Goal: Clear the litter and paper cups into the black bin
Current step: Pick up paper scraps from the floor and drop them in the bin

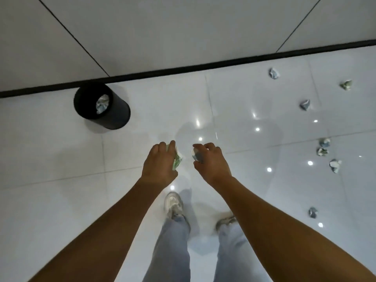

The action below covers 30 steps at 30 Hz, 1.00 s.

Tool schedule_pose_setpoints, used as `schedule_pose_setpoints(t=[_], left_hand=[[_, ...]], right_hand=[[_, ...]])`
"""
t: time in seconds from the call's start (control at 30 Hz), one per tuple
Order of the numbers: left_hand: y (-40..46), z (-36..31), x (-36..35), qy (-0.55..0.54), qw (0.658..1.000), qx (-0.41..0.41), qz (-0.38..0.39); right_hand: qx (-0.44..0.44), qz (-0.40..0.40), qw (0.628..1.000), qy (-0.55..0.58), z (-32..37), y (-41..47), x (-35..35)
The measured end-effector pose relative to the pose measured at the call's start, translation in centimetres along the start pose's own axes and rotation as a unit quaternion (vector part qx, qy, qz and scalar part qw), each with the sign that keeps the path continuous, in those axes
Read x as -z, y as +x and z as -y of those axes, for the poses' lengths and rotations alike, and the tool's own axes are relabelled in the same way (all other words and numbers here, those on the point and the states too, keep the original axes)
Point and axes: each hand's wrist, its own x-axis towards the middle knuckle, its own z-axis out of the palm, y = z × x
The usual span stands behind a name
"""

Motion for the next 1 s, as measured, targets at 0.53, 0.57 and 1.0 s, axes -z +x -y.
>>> schedule_pose_setpoints(t=[0.53,0.57,1.0], left_hand=[[2.0,22.8,4.8,-0.055,0.985,0.153,-0.047],[2.8,23.8,5.4,-0.064,0.983,0.163,-0.049],[13.5,38.4,9.5,-0.132,0.958,0.251,-0.035]], right_hand=[[0.129,0.106,0.982,-0.086,21.2,13.6,-7.6],[0.134,0.111,0.981,-0.090,22.2,15.0,-7.5],[0.182,0.139,0.964,-0.134,35.1,31.1,-10.9]])
